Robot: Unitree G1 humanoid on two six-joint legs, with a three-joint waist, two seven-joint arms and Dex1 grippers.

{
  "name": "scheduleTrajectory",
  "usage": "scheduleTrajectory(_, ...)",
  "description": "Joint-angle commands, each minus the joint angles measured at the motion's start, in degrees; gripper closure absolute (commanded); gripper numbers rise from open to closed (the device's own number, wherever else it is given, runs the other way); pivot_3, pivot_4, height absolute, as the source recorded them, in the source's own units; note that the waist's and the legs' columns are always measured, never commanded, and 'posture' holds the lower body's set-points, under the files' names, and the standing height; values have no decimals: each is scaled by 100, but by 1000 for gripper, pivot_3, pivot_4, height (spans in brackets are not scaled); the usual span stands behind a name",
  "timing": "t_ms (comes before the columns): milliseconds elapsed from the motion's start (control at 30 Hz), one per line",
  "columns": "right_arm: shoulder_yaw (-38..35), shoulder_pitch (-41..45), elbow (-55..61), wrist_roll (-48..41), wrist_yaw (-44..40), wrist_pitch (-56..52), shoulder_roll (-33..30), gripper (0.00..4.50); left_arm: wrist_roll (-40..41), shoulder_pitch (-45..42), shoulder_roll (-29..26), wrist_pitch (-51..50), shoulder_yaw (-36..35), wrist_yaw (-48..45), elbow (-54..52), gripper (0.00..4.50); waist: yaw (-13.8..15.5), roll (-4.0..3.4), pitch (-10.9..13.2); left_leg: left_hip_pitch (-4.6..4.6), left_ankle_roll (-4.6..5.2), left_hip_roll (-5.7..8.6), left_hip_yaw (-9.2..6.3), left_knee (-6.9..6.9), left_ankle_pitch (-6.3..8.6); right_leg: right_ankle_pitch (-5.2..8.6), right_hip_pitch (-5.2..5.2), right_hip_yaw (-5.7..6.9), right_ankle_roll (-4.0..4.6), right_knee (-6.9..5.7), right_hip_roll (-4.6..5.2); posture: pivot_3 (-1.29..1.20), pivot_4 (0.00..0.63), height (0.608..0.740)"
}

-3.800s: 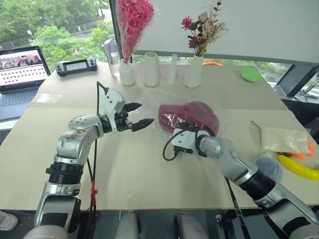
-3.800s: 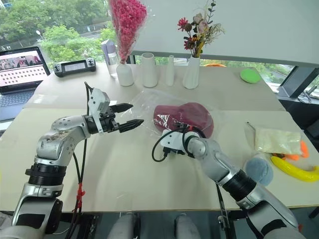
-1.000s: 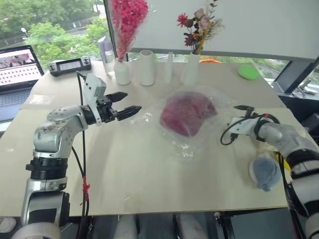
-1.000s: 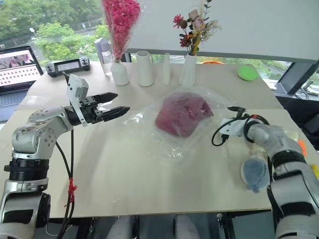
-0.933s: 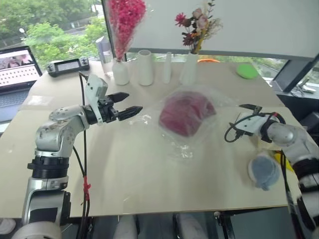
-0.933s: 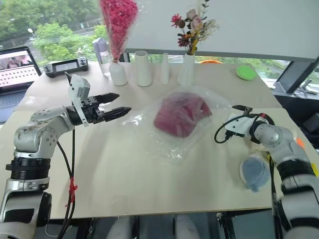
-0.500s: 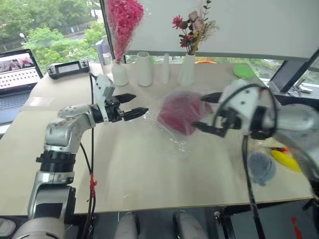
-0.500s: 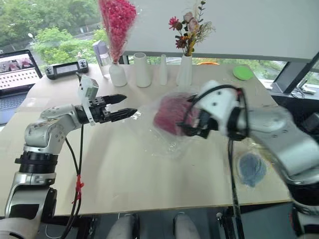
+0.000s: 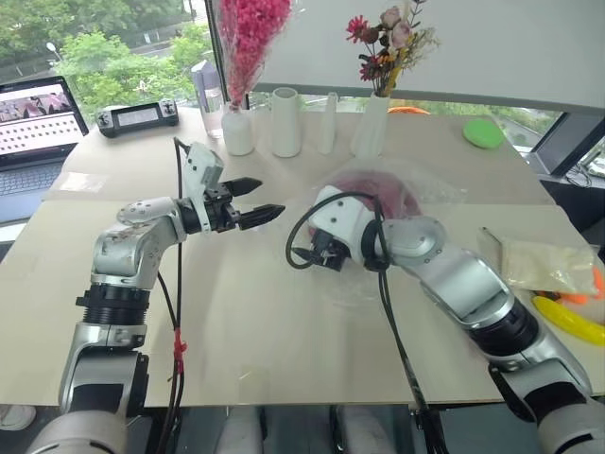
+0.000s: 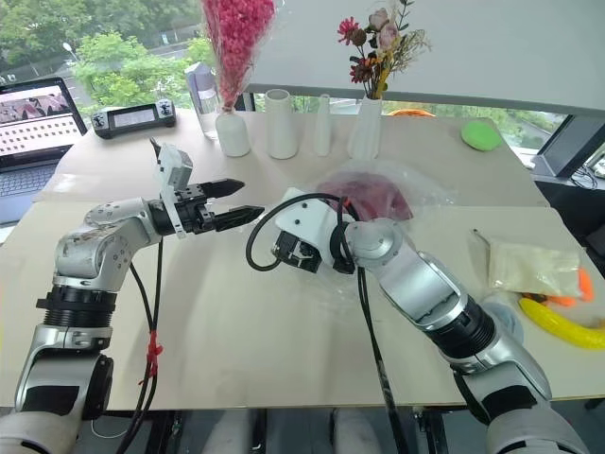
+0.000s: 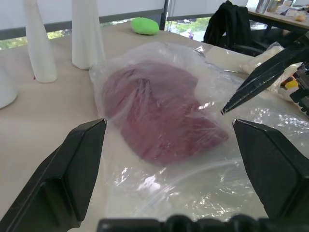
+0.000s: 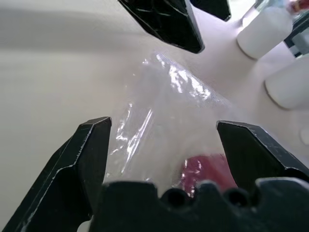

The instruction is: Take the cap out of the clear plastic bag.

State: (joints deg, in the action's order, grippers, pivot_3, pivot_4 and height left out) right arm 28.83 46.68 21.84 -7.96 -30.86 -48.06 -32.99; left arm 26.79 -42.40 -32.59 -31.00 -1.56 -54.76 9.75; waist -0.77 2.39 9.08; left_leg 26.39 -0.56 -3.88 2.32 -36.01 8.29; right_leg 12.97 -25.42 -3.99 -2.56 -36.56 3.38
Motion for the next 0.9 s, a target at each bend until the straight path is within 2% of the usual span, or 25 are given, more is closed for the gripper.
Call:
scheduleTrajectory(33, -39, 115, 389, 110, -21, -303, 155, 339, -9, -18, -79, 58, -125, 8, -213, 0, -3, 0, 0, -2, -1, 0, 0, -6, -1, 0, 1, 0, 0, -7, 0, 0, 150, 740)
scheduleTrajectory(200, 108, 58, 649, 287, 1, -634, 309, 339, 11, -19, -106, 23, -125, 18, -231, 0, -11, 0, 0, -34, -2, -7, 0, -19, -4, -3, 19, -1, 7, -33, -4, 0, 150, 740)
scheduleTrajectory(367, 265, -38, 764, 483, 111, -836, 418, 339, 13, -23, -132, -46, -52, -51, -263, 0, -7, 0, 0, -27, -2, -6, 0, -17, -4, 1, 16, -1, 8, -32, -4, 0, 150, 740)
scheduleTrajectory(567, 708, -127, 532, 1387, 334, -491, -27, 339, -9, -129, -124, -54, 2, -98, -197, 0, -1, 0, 0, -26, -2, -5, -1, -21, -4, 1, 17, -1, 7, -32, -4, 0, 150, 740)
scheduleTrajectory(700, 595, -188, 558, 1709, 391, -430, -104, 1316, -27, -162, -106, -40, 51, -137, -180, 0, -3, 0, 0, -26, -2, -5, -1, -21, -3, 2, 16, -1, 8, -32, -4, 0, 150, 740)
scheduleTrajectory(800, 425, -232, 565, 1792, 412, -409, -11, 2247, -26, -190, -88, -43, 65, -158, -166, 0, -9, 0, 0, -26, -2, -5, -1, -20, -4, 3, 15, -1, 7, -32, -4, 0, 150, 740)
scheduleTrajectory(833, 364, -240, 554, 1789, 415, -391, 46, 2710, -28, -193, -86, -41, 70, -162, -166, 0, -11, 0, 0, -26, -2, -5, -1, -20, -4, 3, 15, -1, 7, -32, -5, 0, 150, 740)
scheduleTrajectory(900, 163, -271, 515, 1670, 424, -396, 249, 3359, -3, -201, -77, -75, 73, -174, -189, 0, -17, 0, 0, -26, -2, -5, -1, -20, -4, 3, 15, -1, 7, -33, -5, 0, 150, 740)
